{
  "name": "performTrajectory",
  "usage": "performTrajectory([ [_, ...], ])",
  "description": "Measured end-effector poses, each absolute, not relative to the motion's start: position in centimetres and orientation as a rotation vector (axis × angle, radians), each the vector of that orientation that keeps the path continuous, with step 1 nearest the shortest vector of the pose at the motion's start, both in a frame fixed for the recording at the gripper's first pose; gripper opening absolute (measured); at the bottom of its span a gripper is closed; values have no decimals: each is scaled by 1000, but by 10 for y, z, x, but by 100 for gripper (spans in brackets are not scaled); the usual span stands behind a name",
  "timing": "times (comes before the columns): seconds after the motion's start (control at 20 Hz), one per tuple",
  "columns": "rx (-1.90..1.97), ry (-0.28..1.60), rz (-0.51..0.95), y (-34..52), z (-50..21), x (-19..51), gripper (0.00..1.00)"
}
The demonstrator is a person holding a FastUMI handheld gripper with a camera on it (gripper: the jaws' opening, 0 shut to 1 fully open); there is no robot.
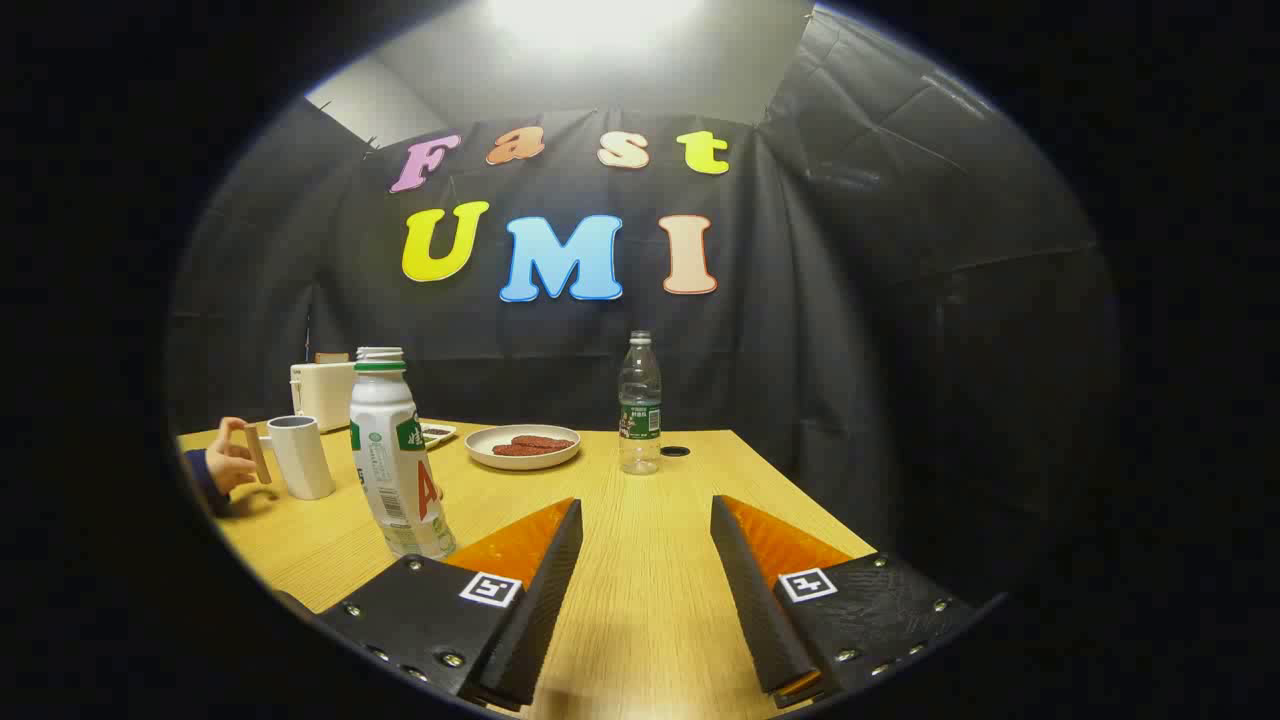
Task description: Take the bottle from table, then pour the juice into the cup, finally place the bottle on the coaster
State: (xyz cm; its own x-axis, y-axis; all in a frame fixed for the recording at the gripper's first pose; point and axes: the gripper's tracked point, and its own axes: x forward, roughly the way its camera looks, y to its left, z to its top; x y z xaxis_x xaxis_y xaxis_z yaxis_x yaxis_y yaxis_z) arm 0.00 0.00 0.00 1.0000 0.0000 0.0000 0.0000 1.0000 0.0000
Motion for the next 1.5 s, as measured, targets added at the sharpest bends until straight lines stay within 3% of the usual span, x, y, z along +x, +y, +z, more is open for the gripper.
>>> performTrajectory([
  [0.5,1,0,0,0,0,5,79],
  [1.1,-69,-63,-49,-4,23,77,79],
  [1.5,22,-100,46,39,57,48,78],
])
